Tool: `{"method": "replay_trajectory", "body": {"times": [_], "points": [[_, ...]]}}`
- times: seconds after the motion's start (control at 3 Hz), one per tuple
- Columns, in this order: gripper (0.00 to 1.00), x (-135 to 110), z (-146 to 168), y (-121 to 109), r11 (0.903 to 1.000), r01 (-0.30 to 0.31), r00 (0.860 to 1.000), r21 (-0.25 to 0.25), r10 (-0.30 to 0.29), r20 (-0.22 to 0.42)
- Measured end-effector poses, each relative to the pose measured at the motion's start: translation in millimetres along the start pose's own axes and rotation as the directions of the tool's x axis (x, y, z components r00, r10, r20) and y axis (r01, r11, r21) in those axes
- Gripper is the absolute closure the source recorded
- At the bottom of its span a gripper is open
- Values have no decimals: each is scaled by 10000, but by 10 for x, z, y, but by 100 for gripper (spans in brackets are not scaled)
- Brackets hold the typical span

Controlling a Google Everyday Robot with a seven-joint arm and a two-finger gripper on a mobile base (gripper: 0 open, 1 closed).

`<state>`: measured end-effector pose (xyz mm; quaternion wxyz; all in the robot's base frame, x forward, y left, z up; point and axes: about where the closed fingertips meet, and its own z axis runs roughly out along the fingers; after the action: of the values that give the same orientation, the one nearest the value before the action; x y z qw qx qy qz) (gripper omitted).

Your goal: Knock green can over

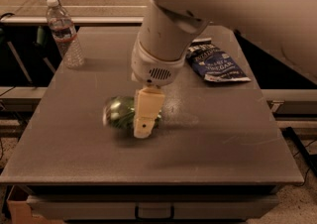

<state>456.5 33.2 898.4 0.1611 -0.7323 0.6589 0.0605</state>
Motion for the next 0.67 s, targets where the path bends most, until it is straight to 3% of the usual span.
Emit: {"method": "replay_trajectory", "body": {"times": [0.67], "points": [[0, -84, 68, -37, 9970, -649, 9937, -427, 685, 890]]}}
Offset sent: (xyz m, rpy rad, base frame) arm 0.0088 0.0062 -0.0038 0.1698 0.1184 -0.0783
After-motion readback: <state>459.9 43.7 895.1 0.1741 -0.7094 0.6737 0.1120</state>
